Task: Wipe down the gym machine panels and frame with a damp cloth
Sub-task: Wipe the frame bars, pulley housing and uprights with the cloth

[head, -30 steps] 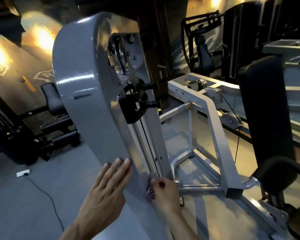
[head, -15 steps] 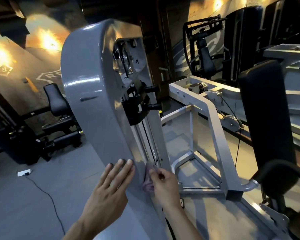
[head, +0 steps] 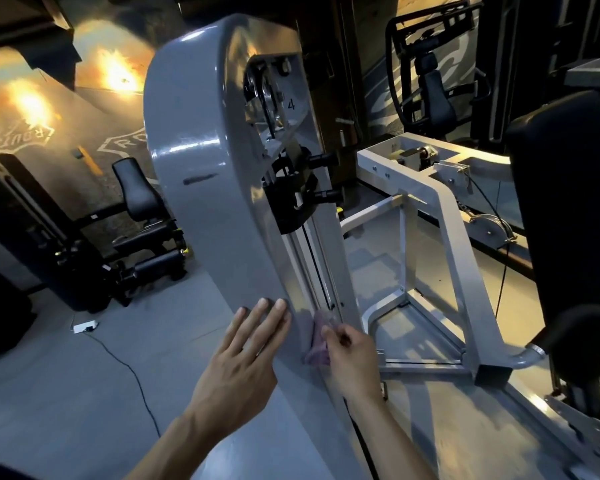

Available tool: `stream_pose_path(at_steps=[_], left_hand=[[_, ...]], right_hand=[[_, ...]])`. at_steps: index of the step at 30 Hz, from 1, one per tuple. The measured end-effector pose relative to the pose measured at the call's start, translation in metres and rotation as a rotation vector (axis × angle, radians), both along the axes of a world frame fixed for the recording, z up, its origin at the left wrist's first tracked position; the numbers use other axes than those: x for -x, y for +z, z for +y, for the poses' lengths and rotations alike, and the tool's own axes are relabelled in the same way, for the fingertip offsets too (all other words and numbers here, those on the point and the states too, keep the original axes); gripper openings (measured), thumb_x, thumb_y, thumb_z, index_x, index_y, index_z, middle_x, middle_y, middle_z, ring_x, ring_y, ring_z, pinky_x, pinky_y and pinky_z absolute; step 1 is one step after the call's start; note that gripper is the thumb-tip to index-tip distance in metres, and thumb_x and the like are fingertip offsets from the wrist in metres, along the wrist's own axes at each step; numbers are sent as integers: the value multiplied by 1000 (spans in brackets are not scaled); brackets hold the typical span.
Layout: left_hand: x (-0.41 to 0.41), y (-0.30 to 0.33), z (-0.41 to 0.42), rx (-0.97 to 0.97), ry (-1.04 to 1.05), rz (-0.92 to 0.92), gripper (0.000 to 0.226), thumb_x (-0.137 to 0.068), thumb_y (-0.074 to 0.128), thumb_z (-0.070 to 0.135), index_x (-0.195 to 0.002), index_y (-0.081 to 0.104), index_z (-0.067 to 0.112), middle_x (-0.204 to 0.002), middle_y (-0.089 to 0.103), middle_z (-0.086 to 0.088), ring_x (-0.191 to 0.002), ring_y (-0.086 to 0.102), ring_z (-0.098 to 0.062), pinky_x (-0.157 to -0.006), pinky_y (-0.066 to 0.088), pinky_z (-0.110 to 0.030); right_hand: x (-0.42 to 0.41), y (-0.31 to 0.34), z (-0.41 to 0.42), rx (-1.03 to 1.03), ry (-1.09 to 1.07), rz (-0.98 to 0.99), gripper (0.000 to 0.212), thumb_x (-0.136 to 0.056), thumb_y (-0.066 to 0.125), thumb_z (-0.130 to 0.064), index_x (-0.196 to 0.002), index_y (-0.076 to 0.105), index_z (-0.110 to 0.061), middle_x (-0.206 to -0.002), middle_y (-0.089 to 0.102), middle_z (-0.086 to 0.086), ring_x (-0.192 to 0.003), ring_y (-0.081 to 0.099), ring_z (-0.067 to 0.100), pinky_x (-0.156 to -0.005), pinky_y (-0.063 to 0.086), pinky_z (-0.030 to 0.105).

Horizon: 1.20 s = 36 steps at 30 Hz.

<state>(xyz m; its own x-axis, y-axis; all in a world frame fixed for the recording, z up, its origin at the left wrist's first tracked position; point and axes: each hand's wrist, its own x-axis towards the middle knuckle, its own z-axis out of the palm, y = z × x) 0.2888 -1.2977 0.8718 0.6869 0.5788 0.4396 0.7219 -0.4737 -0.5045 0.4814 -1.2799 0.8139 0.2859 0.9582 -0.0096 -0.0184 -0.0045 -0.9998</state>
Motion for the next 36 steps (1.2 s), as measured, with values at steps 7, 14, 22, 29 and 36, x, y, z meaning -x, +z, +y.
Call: stream_pose_path(at_steps=[7, 14, 22, 29, 36], left_hand=[[1, 6, 0, 32, -4, 3, 91, -82, 55, 12, -164, 17, 8, -174, 11, -7, -160, 13, -31, -129, 14, -49], [8, 11, 7, 17, -52, -17, 102, -71, 73, 4, -163, 27, 9, -172, 19, -5, -158, 22, -27, -126, 23, -47], [6, 69, 29, -153, -203, -210, 88, -75, 73, 2, -156, 37, 6, -170, 22, -5, -155, 27, -30, -122, 33, -49], [9, 86, 49, -272, -268, -266, 84, -78, 70, 4, -156, 38, 8, -170, 24, -5, -156, 26, -31, -122, 32, -50], [9, 81, 55, -288, -299, -286, 83, -83, 61, 11, -161, 32, 15, -170, 25, -2, -156, 25, -28, -124, 29, -48]], right_hand=[[4, 69, 6, -141, -38, 50, 37, -98, 67, -22, -63, 59, -18, -52, 58, -13, -49, 50, -1, -51, 38, 16], [4, 43, 2, -79, -26, 68, 35, -98, 67, -27, -66, 59, -16, -61, 67, -2, -59, 66, 18, -62, 57, 37], [5, 165, 15, -375, -41, 89, 30, -97, 67, -28, -78, 68, -4, -65, 68, 5, -57, 56, 9, -54, 43, 25], [9, 119, 9, -244, -56, 127, 35, -95, 69, -31, -73, 63, -4, -67, 63, 21, -61, 56, 22, -59, 52, 44], [7, 222, 19, -476, -68, 52, 25, -99, 65, -30, -83, 72, -13, -72, 73, 2, -66, 69, 14, -56, 52, 25]])
